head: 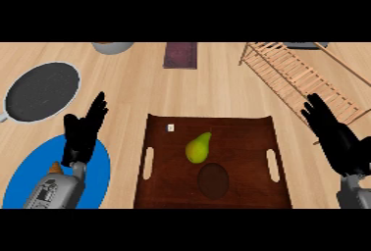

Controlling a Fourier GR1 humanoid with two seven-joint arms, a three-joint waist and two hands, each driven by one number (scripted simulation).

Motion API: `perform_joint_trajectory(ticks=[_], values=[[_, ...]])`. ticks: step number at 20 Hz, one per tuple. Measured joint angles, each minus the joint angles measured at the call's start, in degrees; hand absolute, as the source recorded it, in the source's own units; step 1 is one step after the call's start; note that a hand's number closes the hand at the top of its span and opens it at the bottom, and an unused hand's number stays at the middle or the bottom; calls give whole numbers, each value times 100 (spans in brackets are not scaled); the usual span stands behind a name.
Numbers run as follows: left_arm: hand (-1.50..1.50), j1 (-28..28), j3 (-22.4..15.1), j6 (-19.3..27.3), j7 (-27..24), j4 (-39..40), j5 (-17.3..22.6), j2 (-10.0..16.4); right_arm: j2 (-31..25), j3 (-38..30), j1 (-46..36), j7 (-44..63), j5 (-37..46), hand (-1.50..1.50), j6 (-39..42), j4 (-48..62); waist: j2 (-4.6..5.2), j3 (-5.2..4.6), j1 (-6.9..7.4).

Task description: Pick the cupcake from the tray and place it in the tiered shelf

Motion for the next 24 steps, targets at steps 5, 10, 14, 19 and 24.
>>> perform_joint_trajectory(ticks=[5, 10, 14, 19, 24], values=[[0, -188, 211, -205, -37, -277, 168, 151, 140, 532, -821, -290, 201, 150, 440, -325, -13, 43, 31], [0, -462, 416, -507, 26, -483, 467, 263, 439, 904, -1561, -434, 609, -150, 462, 236, 6, 48, 55], [0, -512, 547, -654, 111, -566, 633, 317, 799, 905, -1932, -673, -50, -150, 1219, 750, 12, 58, 8], [0, -496, 710, -696, 203, -595, 677, 374, 491, 1012, -2179, -665, -342, -150, 2287, 679, -14, 57, -118], [0, -359, 774, -740, 189, -654, 712, 389, -118, 1535, -2495, 228, -99, -150, 2902, 51, -58, 46, -191]])
